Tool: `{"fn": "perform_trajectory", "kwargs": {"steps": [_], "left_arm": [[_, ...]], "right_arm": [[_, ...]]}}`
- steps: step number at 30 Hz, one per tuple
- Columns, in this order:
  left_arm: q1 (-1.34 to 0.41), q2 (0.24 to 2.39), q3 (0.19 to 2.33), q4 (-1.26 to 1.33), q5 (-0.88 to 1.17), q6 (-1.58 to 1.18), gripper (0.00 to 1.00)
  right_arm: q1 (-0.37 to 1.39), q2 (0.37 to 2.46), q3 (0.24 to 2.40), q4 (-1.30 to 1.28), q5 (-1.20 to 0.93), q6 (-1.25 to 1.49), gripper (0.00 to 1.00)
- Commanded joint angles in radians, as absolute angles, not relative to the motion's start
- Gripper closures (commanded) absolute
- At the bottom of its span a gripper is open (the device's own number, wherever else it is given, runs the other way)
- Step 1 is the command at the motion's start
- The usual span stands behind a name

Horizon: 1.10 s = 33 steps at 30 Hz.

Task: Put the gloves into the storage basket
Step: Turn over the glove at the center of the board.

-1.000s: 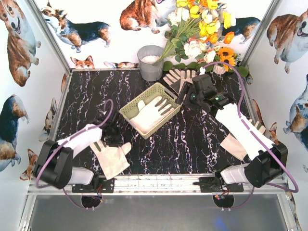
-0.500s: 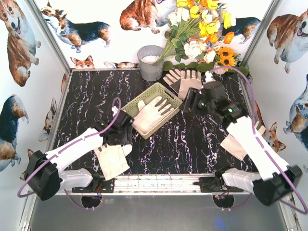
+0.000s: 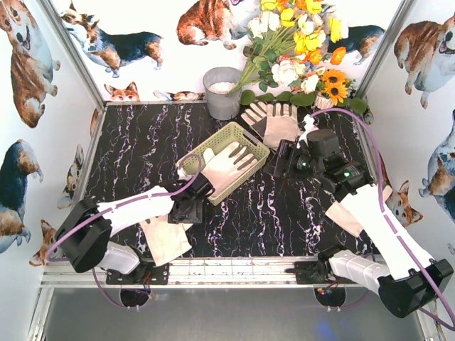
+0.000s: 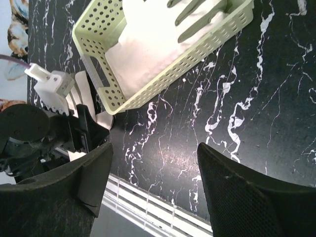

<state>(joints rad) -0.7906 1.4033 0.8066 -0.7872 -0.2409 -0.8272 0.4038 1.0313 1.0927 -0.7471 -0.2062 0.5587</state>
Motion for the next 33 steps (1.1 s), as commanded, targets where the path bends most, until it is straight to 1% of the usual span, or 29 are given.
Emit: {"fn": "perform_trajectory", "kwargs": {"steps": [1, 6, 11, 14, 17, 18, 23, 24, 29, 33], "left_arm": [[-0.795, 1.44, 0.842, -0.756, -0.269, -0.829, 0.44], [-0.795, 1.51, 0.831, -0.714, -0.25, -0.798, 0.45], [-0.795, 1.556, 0.826, -0.724, -0.271, -0.766, 0.54], [-0.795, 1.565, 0.817, -0.72, -0.29, -0.765, 0.63], [-0.795, 1.572, 0.83, -0.739, -0.299, -0.772, 0.81], [-0.796, 1.569, 0.841, -0.751, -0.305, -0.778, 0.85], [-0.798, 1.518, 0.892, -0.801, -0.337, -0.801, 0.98], [-0.798, 1.507, 0.906, -0.816, -0.341, -0.811, 1.0], [-0.811, 1.425, 0.966, -0.874, -0.346, -0.864, 1.0], [-0.838, 1.353, 0.981, -0.827, -0.263, -0.858, 1.0]], "right_arm": [[0.402, 1.031, 1.075, -0.695, -0.248, 0.561, 0.29], [0.402, 1.045, 1.057, -0.667, -0.27, 0.581, 0.31], [0.401, 1.043, 1.055, -0.665, -0.274, 0.585, 0.31], [0.4, 1.047, 1.056, -0.67, -0.278, 0.576, 0.31], [0.4, 1.048, 1.054, -0.665, -0.283, 0.575, 0.32], [0.401, 1.048, 1.053, -0.66, -0.288, 0.577, 0.32], [0.4, 1.025, 1.048, -0.651, -0.29, 0.585, 0.32], [0.4, 1.016, 1.045, -0.654, -0.289, 0.582, 0.32], [0.4, 0.973, 1.038, -0.684, -0.282, 0.579, 0.31], [0.4, 0.958, 1.02, -0.677, -0.3, 0.585, 0.29]]}}
